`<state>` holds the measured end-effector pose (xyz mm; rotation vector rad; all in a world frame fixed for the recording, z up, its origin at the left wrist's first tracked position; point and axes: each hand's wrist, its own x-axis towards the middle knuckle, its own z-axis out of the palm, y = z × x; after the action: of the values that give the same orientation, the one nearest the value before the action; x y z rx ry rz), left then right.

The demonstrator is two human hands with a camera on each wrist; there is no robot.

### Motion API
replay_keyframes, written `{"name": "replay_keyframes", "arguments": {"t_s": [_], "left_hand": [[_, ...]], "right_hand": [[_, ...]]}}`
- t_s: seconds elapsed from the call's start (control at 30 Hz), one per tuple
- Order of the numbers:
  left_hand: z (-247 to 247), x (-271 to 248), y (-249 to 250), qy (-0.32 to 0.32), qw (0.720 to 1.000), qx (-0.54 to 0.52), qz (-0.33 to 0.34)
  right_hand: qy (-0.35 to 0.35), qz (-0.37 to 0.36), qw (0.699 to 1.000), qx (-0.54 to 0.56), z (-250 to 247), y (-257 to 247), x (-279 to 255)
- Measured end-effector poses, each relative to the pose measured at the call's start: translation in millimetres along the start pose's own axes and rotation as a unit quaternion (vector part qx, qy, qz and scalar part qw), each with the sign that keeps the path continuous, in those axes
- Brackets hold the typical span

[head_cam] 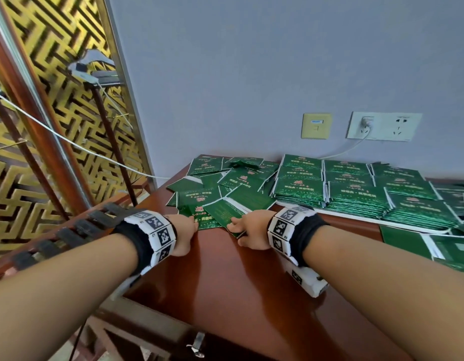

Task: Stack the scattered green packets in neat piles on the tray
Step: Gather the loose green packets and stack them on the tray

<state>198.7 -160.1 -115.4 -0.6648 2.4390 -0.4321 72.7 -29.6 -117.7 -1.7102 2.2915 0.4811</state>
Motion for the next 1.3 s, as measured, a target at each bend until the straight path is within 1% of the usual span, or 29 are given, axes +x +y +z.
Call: {"name": "replay_keyframes", "arguments": {"t_s": [0.13,0.23,0.33,0.47,0.5,0.57,0.6,0.63,0.7,0.8,0.87,0.93,1.03,1.1,1.23,1.3], "left_hand": [[8.3,-18.4,-0.1,0.004,0.999,-0.03,0.036],[8.9,-33.5,0.9,0.018,0.995,-0.065,0.066],[3.2,-45.8,7.8,0.05,0.99,-0.101,0.09],[-10.6,-47.4,20.2,0.105,0.969,-0.176,0.139],[-14.2,-44.0,22.8,0.119,0.961,-0.206,0.143],[-19.8,-34.1,26.9,0.145,0.953,-0.233,0.132],[-22.6,-27.6,27.7,0.147,0.956,-0.223,0.121],[-24.7,-21.7,28.5,0.136,0.962,-0.21,0.111],[-26.5,-11.2,29.9,0.105,0.969,-0.199,0.103],[-25.1,3.3,32.6,0.077,0.968,-0.202,0.126],[-21.9,11.6,34.7,0.064,0.97,-0.188,0.142],[-20.9,18.0,34.2,0.056,0.97,-0.184,0.147],[-23.0,25.6,32.3,0.063,0.972,-0.174,0.148],[-23.1,28.1,31.4,0.069,0.972,-0.166,0.149],[-23.3,28.3,27.5,0.085,0.972,-0.154,0.155],[-24.5,25.9,24.7,0.093,0.973,-0.143,0.155]], "right_hand": [[-0.002,0.002,0.999,0.034,-1.7,-1.5,-23.9],[0.019,0.021,0.997,0.073,-1.3,-4.0,-39.5],[0.041,0.054,0.993,0.098,0.6,0.8,-55.2],[0.015,0.087,0.992,0.086,-1.7,16.9,-73.1],[0.016,0.087,0.991,0.105,-3.1,22.2,-77.3],[0.048,0.088,0.988,0.118,-7.3,33.7,-81.2],[0.069,0.092,0.987,0.112,-8.9,40.3,-80.4],[0.08,0.102,0.985,0.11,-8.7,47.2,-76.8],[0.062,0.131,0.986,0.088,-4.9,57.5,-65.4],[0.039,0.151,0.986,0.061,4.2,65.0,-44.5],[0.032,0.146,0.987,0.058,10.2,66.3,-30.7],[0.035,0.145,0.988,0.032,12.3,66.7,-20.4],[0.022,0.153,0.988,0.022,11.0,70.2,-11.5],[0.003,0.158,0.987,0.037,9.7,72.4,-10.7],[-0.046,0.172,0.984,0.022,10.4,70.1,-17.7],[-0.065,0.175,0.982,0.034,11.2,66.1,-19.9]]}}
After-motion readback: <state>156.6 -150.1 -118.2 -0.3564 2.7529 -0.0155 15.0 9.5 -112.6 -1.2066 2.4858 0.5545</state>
